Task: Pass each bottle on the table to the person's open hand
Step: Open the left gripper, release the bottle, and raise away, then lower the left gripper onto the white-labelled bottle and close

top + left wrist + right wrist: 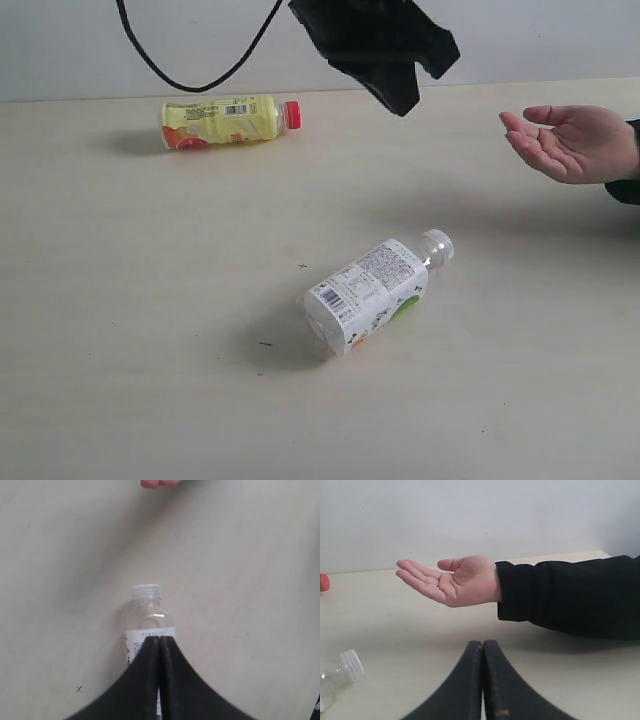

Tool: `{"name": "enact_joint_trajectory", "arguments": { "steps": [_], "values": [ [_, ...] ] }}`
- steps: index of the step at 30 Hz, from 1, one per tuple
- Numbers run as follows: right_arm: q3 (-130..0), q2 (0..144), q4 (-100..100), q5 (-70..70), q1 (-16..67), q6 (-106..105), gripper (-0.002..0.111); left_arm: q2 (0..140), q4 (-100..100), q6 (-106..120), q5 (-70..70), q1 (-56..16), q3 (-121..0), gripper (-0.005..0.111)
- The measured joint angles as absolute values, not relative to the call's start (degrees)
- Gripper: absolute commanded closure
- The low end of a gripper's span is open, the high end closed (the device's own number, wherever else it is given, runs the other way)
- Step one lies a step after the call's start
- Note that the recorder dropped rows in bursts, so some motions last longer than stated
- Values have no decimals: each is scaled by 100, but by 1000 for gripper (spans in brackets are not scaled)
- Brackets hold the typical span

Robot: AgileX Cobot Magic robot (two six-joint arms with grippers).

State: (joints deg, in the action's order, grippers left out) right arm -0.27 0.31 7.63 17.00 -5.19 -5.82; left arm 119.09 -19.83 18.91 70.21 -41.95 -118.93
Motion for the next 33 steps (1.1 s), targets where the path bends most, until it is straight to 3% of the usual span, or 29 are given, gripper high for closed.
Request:
{"name": "enact_joint_trajectory", "arguments": {
  "steps": [8, 10, 12, 15, 18, 20, 33],
  "values": [
    [-27, 31, 763, 1700, -519, -582, 108, 11909, -1861, 1927, 7010, -4229, -11174, 107],
    [-27, 31, 763, 1700, -519, -582, 108, 11909, -1861, 1927, 7010, -4267, -11028, 102],
    [-27, 31, 763, 1700, -519, -582, 108, 11909, -1861, 1974, 7010, -4315, -10864, 92],
    [-27, 31, 763, 1700, -519, -582, 108, 11909, -1861, 2053, 6999, -4392, -10641, 66],
    [-27, 31, 763, 1700, -519, -582, 108, 11909, -1861, 2093, 6960, -4466, -10423, 28],
    [-27, 31, 763, 1700, -519, -582, 108, 11909, -1861, 2092, 6813, -4477, -10292, 11],
    [-27, 31, 763, 1700, -519, -582, 108, 11909, -1625, 2092, 5611, -4523, -9607, 8]
  ]
}}
